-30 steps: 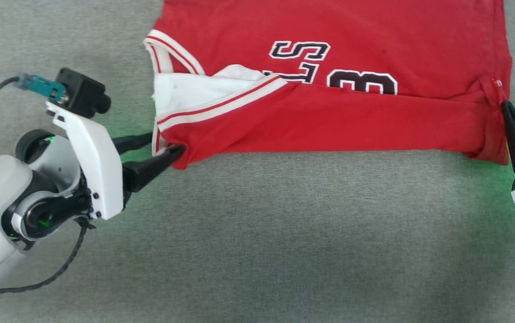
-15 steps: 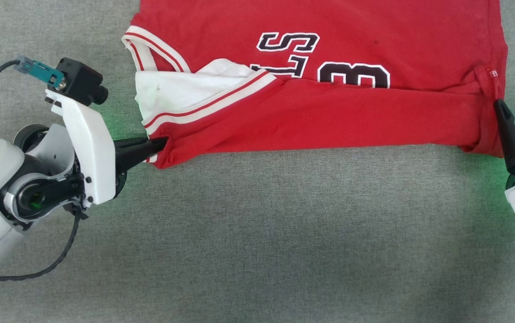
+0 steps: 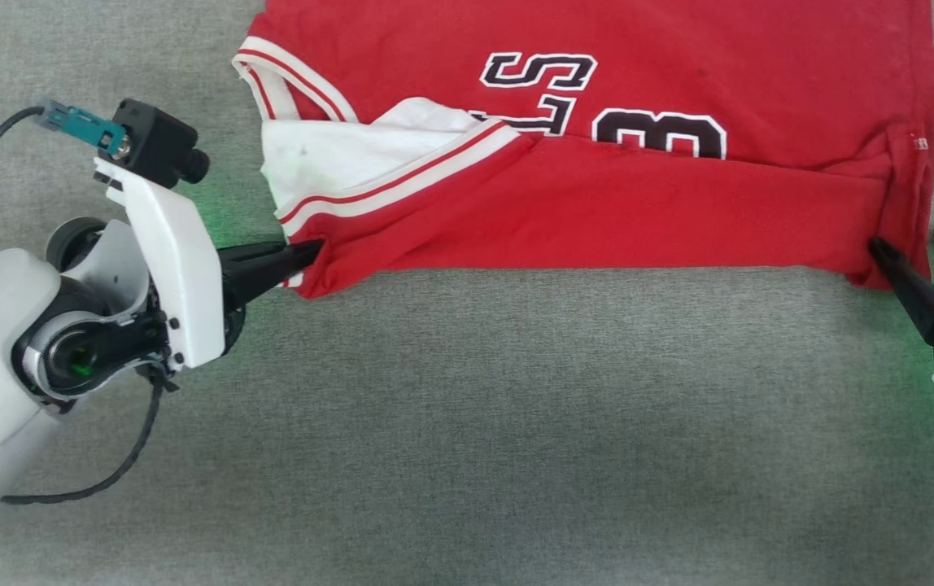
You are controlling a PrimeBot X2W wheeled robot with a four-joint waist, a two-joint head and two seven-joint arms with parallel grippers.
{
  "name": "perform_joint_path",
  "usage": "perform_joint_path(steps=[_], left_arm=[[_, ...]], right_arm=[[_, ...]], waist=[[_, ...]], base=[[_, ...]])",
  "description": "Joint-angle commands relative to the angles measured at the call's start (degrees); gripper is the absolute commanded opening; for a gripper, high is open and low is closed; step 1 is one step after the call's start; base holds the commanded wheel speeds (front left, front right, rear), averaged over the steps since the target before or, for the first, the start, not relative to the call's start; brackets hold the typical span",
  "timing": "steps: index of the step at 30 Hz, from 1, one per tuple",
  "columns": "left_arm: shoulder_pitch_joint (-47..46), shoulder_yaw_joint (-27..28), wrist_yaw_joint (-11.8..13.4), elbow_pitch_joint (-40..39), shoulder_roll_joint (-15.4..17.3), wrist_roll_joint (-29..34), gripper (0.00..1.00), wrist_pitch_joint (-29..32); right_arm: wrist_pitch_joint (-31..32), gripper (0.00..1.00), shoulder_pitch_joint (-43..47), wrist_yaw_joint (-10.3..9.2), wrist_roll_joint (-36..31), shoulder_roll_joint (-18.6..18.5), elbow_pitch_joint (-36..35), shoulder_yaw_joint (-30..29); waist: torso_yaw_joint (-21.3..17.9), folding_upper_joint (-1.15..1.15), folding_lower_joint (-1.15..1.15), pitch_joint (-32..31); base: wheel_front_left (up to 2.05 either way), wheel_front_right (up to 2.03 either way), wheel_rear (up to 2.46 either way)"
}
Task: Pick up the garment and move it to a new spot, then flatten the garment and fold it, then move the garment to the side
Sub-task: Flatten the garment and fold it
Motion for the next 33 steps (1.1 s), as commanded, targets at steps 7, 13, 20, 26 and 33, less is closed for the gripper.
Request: perform_joint_path(steps=[7, 13, 20, 26, 33], left_arm=[[0.87, -1.39, -0.50, 1.34, -2.70, 0.74, 0.00, -0.93], [3.29, -0.71, -1.01, 0.94, -1.96, -0.45, 0.00, -3.31], [8.46, 0.43, -1.32, -4.32, 1.71, -1.61, 0.00, -8.13], [14.94, 0.11, -0.05, -11.36, 5.69, -2.67, 0.00, -11.85], [21.09, -0.45, 1.75, -17.83, 8.72, -3.80, 0.00, -15.93]], right_arm=[[10.59, 0.00, 0.55, 0.01, 0.77, -0.99, 2.97, 2.61], [8.72, 0.00, 0.53, -0.01, 0.52, -1.64, 1.76, 1.47], [9.15, 0.00, 2.63, -0.01, 2.04, -4.45, 0.09, 0.65], [12.03, 0.00, 7.34, -0.01, 4.33, -7.26, -2.38, 0.79], [15.02, 0.00, 14.12, -0.01, 6.59, -8.96, -6.31, -1.67]], waist=[[1.70, 0.00, 0.00, 0.35], [2.51, 0.00, 0.00, -1.37], [4.10, 0.00, 0.00, -4.53], [5.38, 0.00, 0.00, -5.95], [5.82, 0.00, 0.00, -6.33]], base=[[0.00, 0.00, 0.00], [0.00, 0.00, 0.00], [0.00, 0.00, 0.00], [0.00, 0.00, 0.00], [0.00, 0.00, 0.00]])
